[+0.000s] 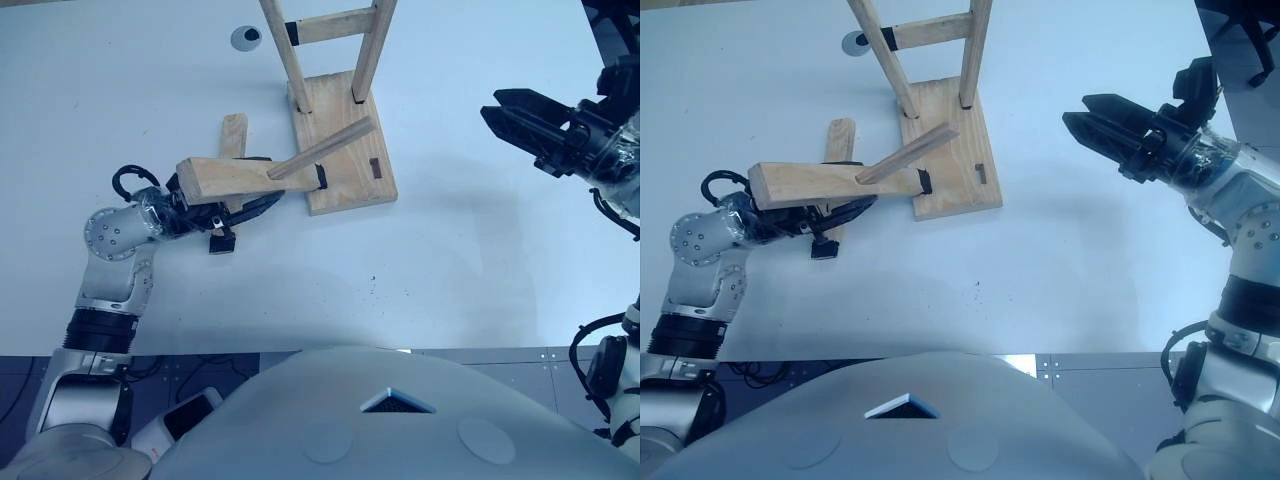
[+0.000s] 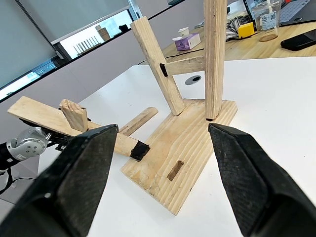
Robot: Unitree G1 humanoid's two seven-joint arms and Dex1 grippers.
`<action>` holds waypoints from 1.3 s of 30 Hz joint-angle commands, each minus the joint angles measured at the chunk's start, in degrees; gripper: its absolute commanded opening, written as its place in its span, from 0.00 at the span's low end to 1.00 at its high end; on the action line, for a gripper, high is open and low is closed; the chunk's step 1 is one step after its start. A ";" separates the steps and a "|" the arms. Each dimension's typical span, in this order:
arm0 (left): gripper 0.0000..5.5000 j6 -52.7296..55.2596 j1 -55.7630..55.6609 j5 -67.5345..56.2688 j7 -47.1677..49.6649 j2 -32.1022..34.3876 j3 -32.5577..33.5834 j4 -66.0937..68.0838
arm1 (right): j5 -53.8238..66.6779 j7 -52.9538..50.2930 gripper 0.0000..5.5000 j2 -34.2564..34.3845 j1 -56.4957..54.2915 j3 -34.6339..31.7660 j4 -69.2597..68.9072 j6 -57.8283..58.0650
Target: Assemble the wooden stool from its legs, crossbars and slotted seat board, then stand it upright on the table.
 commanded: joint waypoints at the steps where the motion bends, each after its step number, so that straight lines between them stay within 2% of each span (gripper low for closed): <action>1: 0.37 20.79 2.32 10.47 -0.83 9.10 -5.43 -0.27 | -0.77 -2.07 0.61 2.12 1.36 -0.56 -2.57 -1.53; 4: 0.37 32.65 -0.43 6.32 -1.17 11.67 -6.74 -4.79 | -0.95 -2.60 0.61 2.66 1.94 -0.19 -2.84 -2.11; 7: 0.37 39.31 -1.86 4.56 -1.13 13.41 -7.11 -7.17 | -1.10 -2.70 0.61 2.75 2.45 -0.13 -2.90 -2.51; 22: 0.37 56.54 -6.11 0.70 -3.87 21.06 -12.04 -17.67 | -1.05 -3.19 0.61 2.62 3.65 0.64 -2.80 -3.73; 39: 0.37 55.16 -16.95 10.25 -3.21 9.48 -28.96 0.15 | -1.66 -3.50 0.61 3.40 3.34 2.10 -2.74 -3.96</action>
